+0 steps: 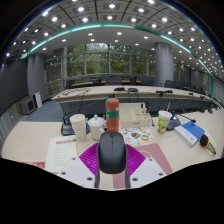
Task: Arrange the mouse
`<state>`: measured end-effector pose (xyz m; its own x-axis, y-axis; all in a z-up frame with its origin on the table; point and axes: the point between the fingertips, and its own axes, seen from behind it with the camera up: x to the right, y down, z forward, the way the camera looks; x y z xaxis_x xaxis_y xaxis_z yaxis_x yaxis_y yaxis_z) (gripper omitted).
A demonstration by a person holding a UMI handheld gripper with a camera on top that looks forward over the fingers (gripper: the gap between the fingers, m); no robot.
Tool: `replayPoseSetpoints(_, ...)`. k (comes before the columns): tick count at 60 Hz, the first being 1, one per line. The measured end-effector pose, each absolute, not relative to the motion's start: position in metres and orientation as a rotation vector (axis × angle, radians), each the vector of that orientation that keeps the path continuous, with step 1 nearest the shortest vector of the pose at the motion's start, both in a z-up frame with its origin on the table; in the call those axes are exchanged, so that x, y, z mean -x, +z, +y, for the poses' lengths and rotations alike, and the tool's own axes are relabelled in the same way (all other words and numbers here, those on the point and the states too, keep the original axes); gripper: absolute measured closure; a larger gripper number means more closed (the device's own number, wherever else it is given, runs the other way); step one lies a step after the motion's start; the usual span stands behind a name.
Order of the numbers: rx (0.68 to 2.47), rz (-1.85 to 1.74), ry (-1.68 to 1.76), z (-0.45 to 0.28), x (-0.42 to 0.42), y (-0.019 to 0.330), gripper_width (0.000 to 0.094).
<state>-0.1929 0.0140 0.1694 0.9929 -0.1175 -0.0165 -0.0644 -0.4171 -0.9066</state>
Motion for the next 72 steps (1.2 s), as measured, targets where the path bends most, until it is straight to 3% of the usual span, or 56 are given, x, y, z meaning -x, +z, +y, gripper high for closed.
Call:
replayPoseSetpoints(7,2.050,0.146,-0.083,0.049,0.129,0.133,0.0598)
replayPoseSetpoints(21,2.207,0.134,-0.094,0.069,0.065,0.023,0.0590)
replayPoseSetpoints(30,2.293,0.126,-0.054,0.061,0.060,-0.012,0.0464)
replayPoseSetpoints(32,2.303,0.128,-0.039,0.059,0.061,-0.013,0.0396)
replayPoseSetpoints(37,2.284,0.118,-0.005,0.053,0.066,0.001,0.0070)
replayPoseSetpoints(50,2.243,0.086,-0.037,-0.002,0.082,0.068,0.0079)
replayPoseSetpoints(63,2.166,0.079,-0.104,-0.103,0.106,0.153,0.0076)
replayPoseSetpoints(72,2.129,0.083,-0.169,-0.174,0.121,0.192,0.0076)
